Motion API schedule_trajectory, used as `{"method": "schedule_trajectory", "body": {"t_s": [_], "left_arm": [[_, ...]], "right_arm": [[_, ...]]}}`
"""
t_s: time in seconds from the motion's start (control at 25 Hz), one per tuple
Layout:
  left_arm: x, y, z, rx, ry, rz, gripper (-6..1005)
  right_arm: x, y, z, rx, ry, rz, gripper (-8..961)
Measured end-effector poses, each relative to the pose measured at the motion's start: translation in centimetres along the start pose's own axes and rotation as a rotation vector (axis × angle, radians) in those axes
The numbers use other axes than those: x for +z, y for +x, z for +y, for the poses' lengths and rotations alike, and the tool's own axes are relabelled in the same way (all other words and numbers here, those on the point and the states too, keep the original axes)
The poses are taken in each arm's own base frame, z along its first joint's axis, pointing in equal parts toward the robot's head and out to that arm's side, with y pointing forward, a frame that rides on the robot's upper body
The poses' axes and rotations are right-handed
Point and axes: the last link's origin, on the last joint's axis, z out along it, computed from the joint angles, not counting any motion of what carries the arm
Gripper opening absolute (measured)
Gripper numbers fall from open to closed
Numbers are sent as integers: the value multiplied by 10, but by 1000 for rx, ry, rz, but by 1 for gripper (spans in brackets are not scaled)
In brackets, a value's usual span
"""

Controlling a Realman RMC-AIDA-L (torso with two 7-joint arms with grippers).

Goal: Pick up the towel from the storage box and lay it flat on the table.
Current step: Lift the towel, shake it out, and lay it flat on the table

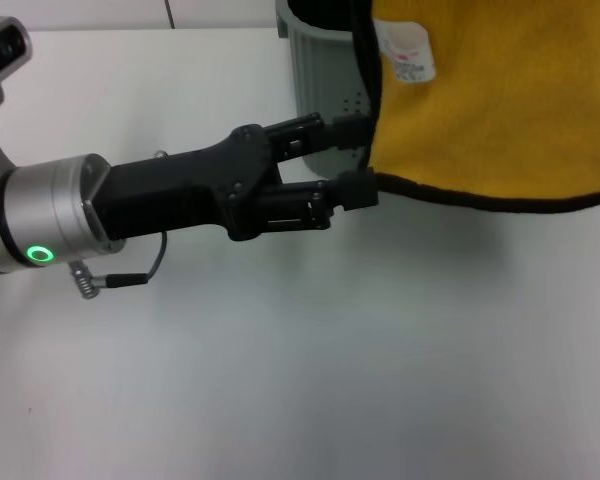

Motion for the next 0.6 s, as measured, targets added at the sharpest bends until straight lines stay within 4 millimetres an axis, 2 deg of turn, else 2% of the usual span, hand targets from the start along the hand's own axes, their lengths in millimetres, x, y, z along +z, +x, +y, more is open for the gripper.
{"method": "schedule_trajectory", "body": {"t_s": [0.6], "left_arm": [[15, -9, 6, -38, -60, -22, 865]], "right_arm": [[-2, 11, -4, 9, 12, -7, 25]]}}
